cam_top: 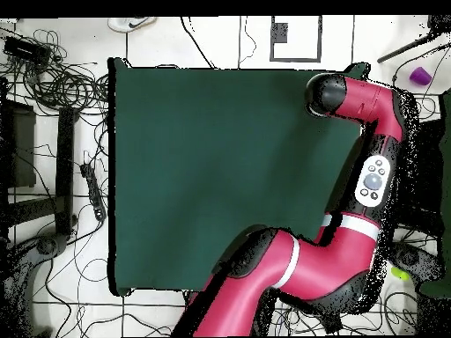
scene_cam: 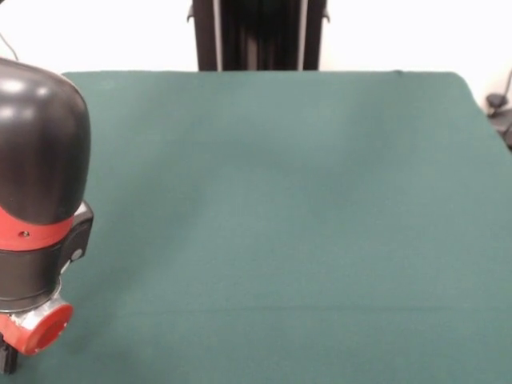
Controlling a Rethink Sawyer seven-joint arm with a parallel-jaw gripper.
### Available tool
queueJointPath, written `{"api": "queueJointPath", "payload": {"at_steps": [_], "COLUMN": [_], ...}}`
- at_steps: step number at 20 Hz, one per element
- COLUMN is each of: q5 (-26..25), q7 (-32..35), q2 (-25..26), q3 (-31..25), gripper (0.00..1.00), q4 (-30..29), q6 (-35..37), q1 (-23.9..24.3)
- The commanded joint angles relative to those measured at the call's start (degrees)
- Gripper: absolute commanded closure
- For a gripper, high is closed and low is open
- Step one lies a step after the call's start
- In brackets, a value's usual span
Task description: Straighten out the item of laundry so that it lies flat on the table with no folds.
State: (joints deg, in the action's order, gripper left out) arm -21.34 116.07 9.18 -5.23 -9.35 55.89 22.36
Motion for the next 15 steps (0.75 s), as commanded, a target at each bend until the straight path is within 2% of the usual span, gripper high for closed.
{"api": "queueJointPath", "payload": {"at_steps": [1,11,15], "q5": [2.12,1.53,0.98], "q7": [-16.54,-16.87,-18.90], "q2": [-0.02,-0.13,-0.25], "q3": [-4.32,-4.14,-3.80], "gripper": [1.00,1.00,1.00], "q4": [-10.93,-11.03,-10.82], "q6": [-0.90,-1.16,-1.12], "q1": [-1.45,-1.56,-1.73]}}
